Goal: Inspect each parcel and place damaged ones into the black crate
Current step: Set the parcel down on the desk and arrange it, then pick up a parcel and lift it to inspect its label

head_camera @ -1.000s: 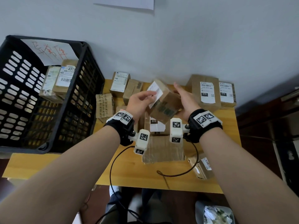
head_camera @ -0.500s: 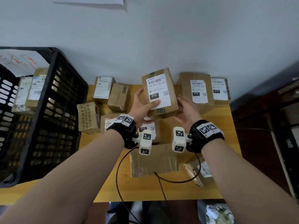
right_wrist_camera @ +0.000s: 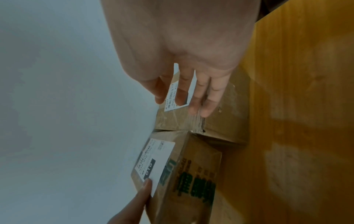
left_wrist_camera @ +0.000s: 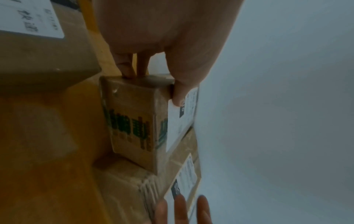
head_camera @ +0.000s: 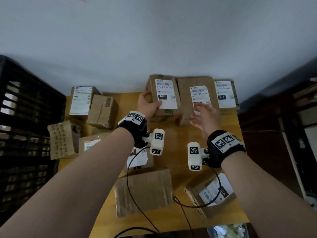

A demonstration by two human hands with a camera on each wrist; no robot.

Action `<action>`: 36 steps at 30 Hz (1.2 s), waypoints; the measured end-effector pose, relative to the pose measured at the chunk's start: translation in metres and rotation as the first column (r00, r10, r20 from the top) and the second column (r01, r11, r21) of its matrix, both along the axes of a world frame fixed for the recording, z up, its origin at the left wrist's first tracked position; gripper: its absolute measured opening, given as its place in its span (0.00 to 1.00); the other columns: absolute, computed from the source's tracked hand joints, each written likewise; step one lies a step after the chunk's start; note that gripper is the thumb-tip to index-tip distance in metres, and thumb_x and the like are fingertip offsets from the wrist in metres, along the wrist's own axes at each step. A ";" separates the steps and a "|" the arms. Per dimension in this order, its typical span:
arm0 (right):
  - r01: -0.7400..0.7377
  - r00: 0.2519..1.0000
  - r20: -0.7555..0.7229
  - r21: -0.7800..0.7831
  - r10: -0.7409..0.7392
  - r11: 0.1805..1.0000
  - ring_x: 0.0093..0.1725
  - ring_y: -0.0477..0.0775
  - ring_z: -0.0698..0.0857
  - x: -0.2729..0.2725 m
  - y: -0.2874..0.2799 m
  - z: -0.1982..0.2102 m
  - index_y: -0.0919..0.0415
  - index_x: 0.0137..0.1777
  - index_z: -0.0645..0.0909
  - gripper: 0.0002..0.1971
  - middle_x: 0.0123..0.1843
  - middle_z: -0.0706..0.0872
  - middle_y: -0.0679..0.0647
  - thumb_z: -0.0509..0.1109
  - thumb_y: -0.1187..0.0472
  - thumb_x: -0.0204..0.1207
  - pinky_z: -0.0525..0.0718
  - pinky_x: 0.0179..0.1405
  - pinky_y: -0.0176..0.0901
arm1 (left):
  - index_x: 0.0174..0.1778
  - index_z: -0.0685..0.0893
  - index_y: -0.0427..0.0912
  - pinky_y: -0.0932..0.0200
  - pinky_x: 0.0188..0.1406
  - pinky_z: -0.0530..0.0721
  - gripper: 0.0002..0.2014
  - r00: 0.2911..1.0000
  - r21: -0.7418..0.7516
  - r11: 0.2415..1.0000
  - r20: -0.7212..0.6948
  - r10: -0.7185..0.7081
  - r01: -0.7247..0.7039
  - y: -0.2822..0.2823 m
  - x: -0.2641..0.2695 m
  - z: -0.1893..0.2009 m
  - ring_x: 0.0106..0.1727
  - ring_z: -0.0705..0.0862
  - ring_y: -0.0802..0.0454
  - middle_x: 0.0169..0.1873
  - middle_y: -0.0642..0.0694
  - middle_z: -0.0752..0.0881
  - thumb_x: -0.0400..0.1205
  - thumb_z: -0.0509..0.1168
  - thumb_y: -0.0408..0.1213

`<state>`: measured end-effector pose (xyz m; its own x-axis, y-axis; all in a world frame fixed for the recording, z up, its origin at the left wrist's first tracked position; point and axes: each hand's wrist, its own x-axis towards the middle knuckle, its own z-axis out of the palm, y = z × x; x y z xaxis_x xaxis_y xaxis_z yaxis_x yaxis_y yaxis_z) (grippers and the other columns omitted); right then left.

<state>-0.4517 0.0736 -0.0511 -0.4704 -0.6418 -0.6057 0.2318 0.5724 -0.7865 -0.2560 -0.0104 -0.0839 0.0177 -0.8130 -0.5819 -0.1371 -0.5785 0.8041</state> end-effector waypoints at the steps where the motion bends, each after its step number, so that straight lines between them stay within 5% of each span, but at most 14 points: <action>1: 0.004 1.000 0.009 -0.003 -0.004 1.000 0.53 0.57 0.90 -0.002 -0.001 -0.002 0.53 0.53 0.86 0.09 0.61 0.89 0.53 0.67 0.66 0.87 0.92 0.57 0.58 | 0.83 0.66 0.43 0.58 0.41 0.93 0.35 1.000 0.021 1.000 0.022 -0.022 0.022 -0.003 0.001 -0.004 0.54 0.89 0.49 0.70 0.43 0.84 0.83 0.75 0.29; 4: 0.013 1.000 0.027 0.003 -0.013 1.000 0.50 0.56 0.90 -0.005 -0.003 -0.007 0.55 0.53 0.87 0.09 0.57 0.90 0.54 0.66 0.66 0.87 0.91 0.55 0.58 | 0.83 0.68 0.41 0.42 0.57 0.92 0.33 0.993 0.088 0.992 0.070 -0.096 0.090 -0.007 0.005 -0.017 0.64 0.89 0.40 0.72 0.37 0.85 0.83 0.73 0.26; 10: -0.060 0.998 -0.019 0.007 0.060 0.998 0.50 0.52 0.90 -0.004 -0.006 -0.014 0.54 0.52 0.87 0.10 0.53 0.91 0.54 0.66 0.67 0.87 0.90 0.44 0.44 | 0.77 0.81 0.40 0.72 0.27 0.83 0.20 0.958 0.022 0.975 0.183 -0.222 0.222 -0.002 -0.005 -0.025 0.56 0.84 0.50 0.68 0.47 0.84 0.88 0.66 0.27; 15: -0.085 0.993 -0.078 -0.008 0.084 0.996 0.45 0.52 0.91 0.003 -0.007 -0.007 0.56 0.52 0.88 0.10 0.49 0.92 0.56 0.65 0.67 0.87 0.90 0.39 0.43 | 0.72 0.85 0.40 0.74 0.32 0.82 0.17 0.954 -0.025 0.980 0.235 -0.188 0.199 0.000 0.000 -0.023 0.59 0.86 0.51 0.64 0.47 0.87 0.88 0.65 0.28; 19: -0.226 0.974 0.010 0.060 0.226 0.972 0.42 0.57 0.91 0.026 -0.009 0.003 0.59 0.59 0.87 0.08 0.50 0.93 0.60 0.66 0.64 0.88 0.95 0.49 0.55 | 0.65 0.88 0.45 0.63 0.54 0.83 0.17 0.945 -0.095 0.994 0.326 -0.015 0.049 0.011 0.034 -0.010 0.60 0.87 0.52 0.61 0.49 0.89 0.85 0.62 0.26; 22: -0.459 0.883 0.210 0.191 0.421 0.868 0.56 0.62 0.92 0.054 -0.011 0.004 0.59 0.69 0.82 0.13 0.58 0.92 0.57 0.68 0.56 0.88 0.91 0.60 0.61 | 0.65 0.87 0.45 0.57 0.49 0.83 0.17 0.921 -0.041 0.997 0.382 0.075 -0.065 0.022 0.069 -0.004 0.50 0.86 0.53 0.56 0.47 0.89 0.83 0.63 0.28; 24: -0.576 0.813 0.278 0.267 0.511 0.773 0.63 0.65 0.88 0.073 -0.008 0.001 0.59 0.75 0.79 0.19 0.67 0.88 0.57 0.68 0.52 0.89 0.88 0.64 0.63 | 0.68 0.84 0.40 0.55 0.52 0.83 0.17 0.916 0.050 0.996 0.397 0.051 -0.078 0.031 0.088 0.001 0.53 0.85 0.49 0.52 0.48 0.85 0.83 0.65 0.29; 27: -0.683 0.730 0.306 0.371 0.611 0.630 0.74 0.71 0.79 0.100 0.002 -0.004 0.54 0.84 0.70 0.31 0.79 0.78 0.59 0.65 0.39 0.87 0.85 0.67 0.68 | 0.66 0.80 0.35 0.51 0.42 0.81 0.14 0.948 0.224 0.967 0.315 0.042 -0.118 0.050 0.106 0.009 0.51 0.84 0.45 0.49 0.44 0.84 0.85 0.65 0.31; 31: -0.690 0.712 0.265 0.432 0.650 0.581 0.80 0.74 0.74 0.127 0.011 -0.002 0.51 0.89 0.62 0.36 0.86 0.71 0.62 0.57 0.32 0.87 0.85 0.43 0.59 | 0.82 0.70 0.38 0.48 0.42 0.82 0.26 0.985 0.374 0.923 0.170 0.024 -0.087 0.074 0.119 0.010 0.52 0.85 0.44 0.58 0.40 0.85 0.87 0.64 0.37; 36: -0.626 0.775 0.210 0.389 0.596 0.676 0.72 0.71 0.81 0.144 0.008 0.010 0.55 0.82 0.72 0.31 0.79 0.80 0.62 0.59 0.35 0.87 0.84 0.67 0.66 | 0.68 0.82 0.36 0.41 0.60 0.89 0.17 0.995 0.310 0.946 0.034 0.090 -0.096 0.084 0.128 0.021 0.57 0.91 0.42 0.55 0.40 0.92 0.87 0.67 0.42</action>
<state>-0.3075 0.0821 -0.0406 -0.0171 -0.4523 -0.8917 -0.2489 0.8657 -0.4343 -0.1282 0.0739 -0.0625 0.0985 -0.5862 -0.8041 -0.0844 -0.8101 0.5802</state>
